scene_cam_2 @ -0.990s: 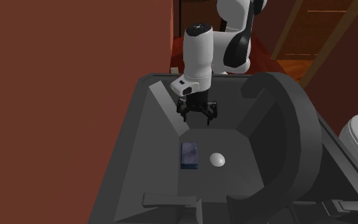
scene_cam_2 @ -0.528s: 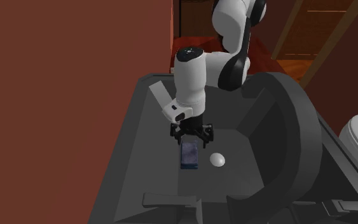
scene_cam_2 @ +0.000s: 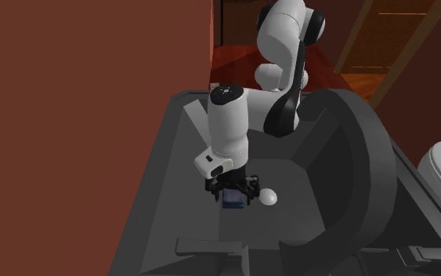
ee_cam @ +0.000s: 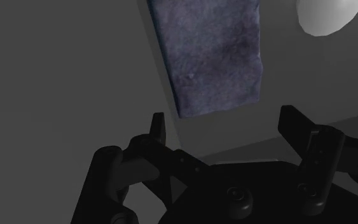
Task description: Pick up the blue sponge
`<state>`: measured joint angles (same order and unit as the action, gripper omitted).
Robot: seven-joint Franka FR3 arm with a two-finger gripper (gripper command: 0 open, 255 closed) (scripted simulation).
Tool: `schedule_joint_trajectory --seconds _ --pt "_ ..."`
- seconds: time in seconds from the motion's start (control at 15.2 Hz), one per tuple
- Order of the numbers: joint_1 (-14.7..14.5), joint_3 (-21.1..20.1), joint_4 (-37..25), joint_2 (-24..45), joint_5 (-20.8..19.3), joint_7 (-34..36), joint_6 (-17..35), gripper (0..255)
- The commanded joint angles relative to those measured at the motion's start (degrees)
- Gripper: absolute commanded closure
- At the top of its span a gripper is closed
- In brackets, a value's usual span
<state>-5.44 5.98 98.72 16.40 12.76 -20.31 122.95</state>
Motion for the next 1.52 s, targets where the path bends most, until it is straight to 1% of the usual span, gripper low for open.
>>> schedule_joint_trajectory --seconds 0.0,0.26,0.33,0.92,1.45 --pt "0.02 -0.08 0.86 0.56 0.26 -0.35 1.44 0" --pt "0.04 -0.17 1.94 1.22 0.57 -0.75 3.15 0" --pt "0.05 -0.16 1.95 1.18 0.56 -0.76 3.11 255" --pt "0.04 -0.17 1.94 1.23 0.57 -0.75 3.15 255" --pt "0.01 0.1 -1.72 -0.59 -0.31 0.46 -2.24 255"
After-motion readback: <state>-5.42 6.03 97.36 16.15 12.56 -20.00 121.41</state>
